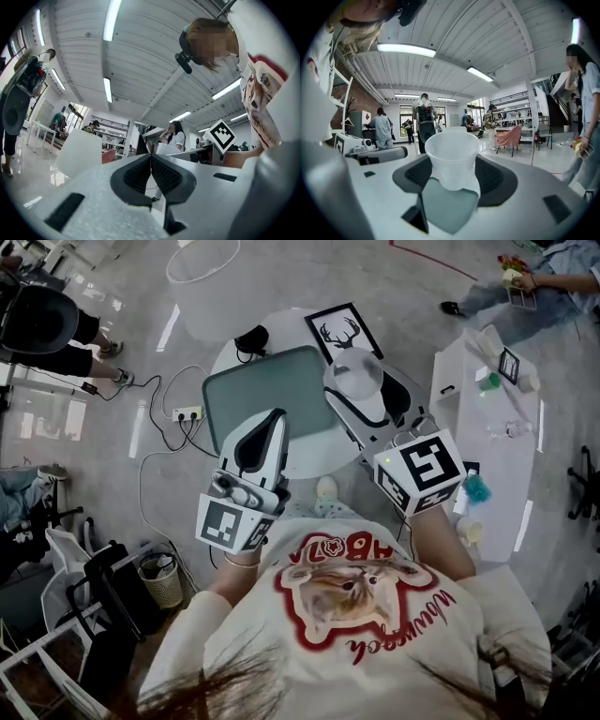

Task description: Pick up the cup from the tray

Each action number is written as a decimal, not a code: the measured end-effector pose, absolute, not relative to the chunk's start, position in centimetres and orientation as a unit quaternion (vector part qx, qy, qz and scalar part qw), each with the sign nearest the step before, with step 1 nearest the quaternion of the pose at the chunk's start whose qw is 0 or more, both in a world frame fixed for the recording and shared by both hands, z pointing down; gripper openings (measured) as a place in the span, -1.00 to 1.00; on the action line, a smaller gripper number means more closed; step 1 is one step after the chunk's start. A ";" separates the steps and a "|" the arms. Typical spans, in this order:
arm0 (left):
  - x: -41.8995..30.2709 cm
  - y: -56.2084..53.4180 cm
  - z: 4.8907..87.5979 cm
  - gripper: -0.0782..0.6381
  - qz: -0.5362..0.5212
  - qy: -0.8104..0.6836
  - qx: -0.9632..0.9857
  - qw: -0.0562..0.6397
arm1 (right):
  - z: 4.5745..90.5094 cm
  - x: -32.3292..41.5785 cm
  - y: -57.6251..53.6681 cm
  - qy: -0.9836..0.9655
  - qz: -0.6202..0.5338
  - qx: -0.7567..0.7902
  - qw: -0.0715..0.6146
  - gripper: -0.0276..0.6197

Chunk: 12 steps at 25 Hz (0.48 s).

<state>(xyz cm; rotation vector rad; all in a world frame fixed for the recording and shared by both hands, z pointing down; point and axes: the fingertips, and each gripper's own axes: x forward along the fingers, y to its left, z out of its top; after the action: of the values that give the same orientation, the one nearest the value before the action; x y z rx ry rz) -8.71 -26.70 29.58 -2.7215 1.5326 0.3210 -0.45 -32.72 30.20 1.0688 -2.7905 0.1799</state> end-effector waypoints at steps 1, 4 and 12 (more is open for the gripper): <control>-8.8 -26.4 29.5 -0.74 0.102 0.489 -0.866 0.003 | 30.2 -0.5 -32.4 -0.930 0.059 0.355 0.073 0.01; -9.0 -25.4 29.2 -0.74 0.105 0.492 -0.864 0.008 | 30.0 -0.8 -31.4 -0.932 0.054 0.351 0.071 0.01; -9.6 -20.8 28.9 -0.74 0.112 0.488 -0.866 0.012 | 29.7 -1.2 -26.5 -0.931 0.053 0.354 0.068 0.01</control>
<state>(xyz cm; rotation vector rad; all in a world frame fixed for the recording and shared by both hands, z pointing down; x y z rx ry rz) -9.57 -20.84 28.93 -2.6990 1.5200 0.3502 -1.15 -26.46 29.73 1.0668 -2.8058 0.1601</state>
